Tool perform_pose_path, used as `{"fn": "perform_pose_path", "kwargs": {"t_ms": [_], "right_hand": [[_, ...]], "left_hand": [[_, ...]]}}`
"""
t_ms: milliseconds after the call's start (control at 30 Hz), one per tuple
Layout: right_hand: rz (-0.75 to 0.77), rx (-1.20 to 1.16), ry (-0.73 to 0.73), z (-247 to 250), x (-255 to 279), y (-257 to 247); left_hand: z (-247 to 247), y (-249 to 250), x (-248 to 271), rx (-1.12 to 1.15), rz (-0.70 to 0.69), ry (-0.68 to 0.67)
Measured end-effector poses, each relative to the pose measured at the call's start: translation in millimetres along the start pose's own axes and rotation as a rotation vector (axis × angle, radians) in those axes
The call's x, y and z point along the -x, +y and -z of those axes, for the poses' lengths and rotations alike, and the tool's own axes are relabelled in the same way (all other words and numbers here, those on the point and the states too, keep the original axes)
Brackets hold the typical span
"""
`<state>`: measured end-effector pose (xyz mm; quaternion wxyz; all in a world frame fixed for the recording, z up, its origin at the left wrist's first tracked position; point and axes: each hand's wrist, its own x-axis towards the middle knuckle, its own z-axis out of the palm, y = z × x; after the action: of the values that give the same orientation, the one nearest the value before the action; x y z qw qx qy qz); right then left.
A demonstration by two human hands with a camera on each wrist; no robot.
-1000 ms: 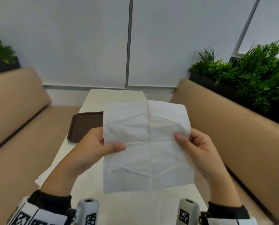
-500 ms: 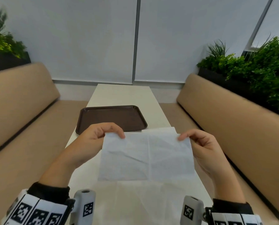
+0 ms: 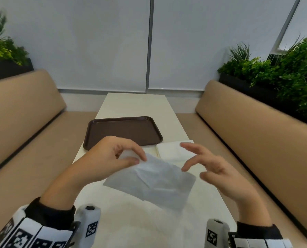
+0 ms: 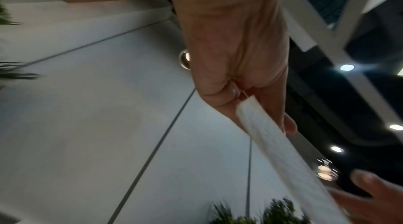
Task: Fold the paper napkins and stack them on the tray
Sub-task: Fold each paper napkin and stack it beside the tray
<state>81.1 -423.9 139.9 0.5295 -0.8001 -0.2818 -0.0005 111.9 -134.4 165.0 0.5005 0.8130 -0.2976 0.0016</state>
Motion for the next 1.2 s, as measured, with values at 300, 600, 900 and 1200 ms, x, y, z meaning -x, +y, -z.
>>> {"fn": "perform_pose_path", "kwargs": {"t_ms": [300, 600, 900, 1200], "right_hand": [[-0.077, 0.207, -0.137, -9.2, -36.1, 14.9], [-0.432, -0.089, 0.047, 35.8, -21.4, 109.2], [-0.579, -0.042, 0.413, 95.5, -111.3, 198.5], [-0.691, 0.557, 0.333, 95.0, -166.0, 309.1]], "left_hand": [[-6.6, 8.7, -36.0, -0.327, 0.016, -0.130], [-23.8, -65.4, -70.2, 0.128, 0.349, -0.129], [-94.0, -169.1, -184.2, 0.238, 0.518, 0.099], [-151.2, -238.0, -242.9, 0.132, 0.714, 0.122]]}}
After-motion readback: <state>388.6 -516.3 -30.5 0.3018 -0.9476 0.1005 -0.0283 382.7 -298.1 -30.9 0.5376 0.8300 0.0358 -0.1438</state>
